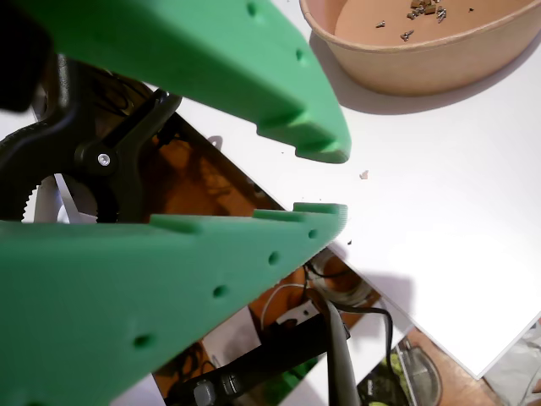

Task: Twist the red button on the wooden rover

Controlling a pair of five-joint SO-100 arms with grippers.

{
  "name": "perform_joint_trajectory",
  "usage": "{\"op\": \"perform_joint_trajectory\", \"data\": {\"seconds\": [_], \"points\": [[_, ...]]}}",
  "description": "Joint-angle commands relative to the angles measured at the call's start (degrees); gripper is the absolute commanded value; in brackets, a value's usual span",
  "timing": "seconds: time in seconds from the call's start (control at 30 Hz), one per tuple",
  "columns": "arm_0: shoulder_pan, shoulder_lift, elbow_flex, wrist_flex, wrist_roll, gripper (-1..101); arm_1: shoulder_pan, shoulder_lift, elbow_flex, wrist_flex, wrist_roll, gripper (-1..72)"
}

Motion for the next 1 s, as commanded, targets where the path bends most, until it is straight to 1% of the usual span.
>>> {"op": "perform_joint_trajectory", "data": {"seconds": [0.0, 0.17, 0.23, 0.3, 0.4, 0.53, 0.63, 0.87, 0.9, 0.97], "points": [[4.04, 6.06, -0.70, 5.10, 1.41, 0, -0.26, 0.09, -0.26, 0.62, -0.70, 2.5], [4.04, 6.33, -0.70, 4.39, 0.70, 1, -0.26, 0.09, -0.26, 0.62, -0.70, 2.5], [3.96, 6.59, -0.70, 4.83, 0.62, 7, -0.26, 0.09, -0.26, 0.62, -0.70, 2.5], [3.96, 6.77, -0.70, 5.45, 0.62, 16, -0.26, 0.09, -0.26, 0.62, -0.70, 2.5], [3.96, 6.86, -0.70, 5.98, 0.62, 21, -0.26, 0.09, -0.26, 0.62, -0.70, 2.5], [3.96, 7.47, -0.70, 6.94, 0.62, 22, -0.26, 0.09, -0.26, 0.62, -0.70, 2.5], [3.96, 9.14, -0.70, 8.26, 0.62, 20, -0.26, 0.09, -0.26, 0.62, -0.70, 2.5], [3.08, 20.13, 0.18, 15.38, -0.18, 6, -0.26, 0.09, -0.26, 0.62, -0.70, 2.5], [2.90, 21.62, 0.26, 15.64, -1.85, 4, -0.26, 0.09, -0.26, 0.62, -0.70, 2.5], [1.93, 24.26, 0.44, 15.64, -8.09, 1, -0.26, 0.09, -0.26, 0.62, -0.70, 2.5]]}}
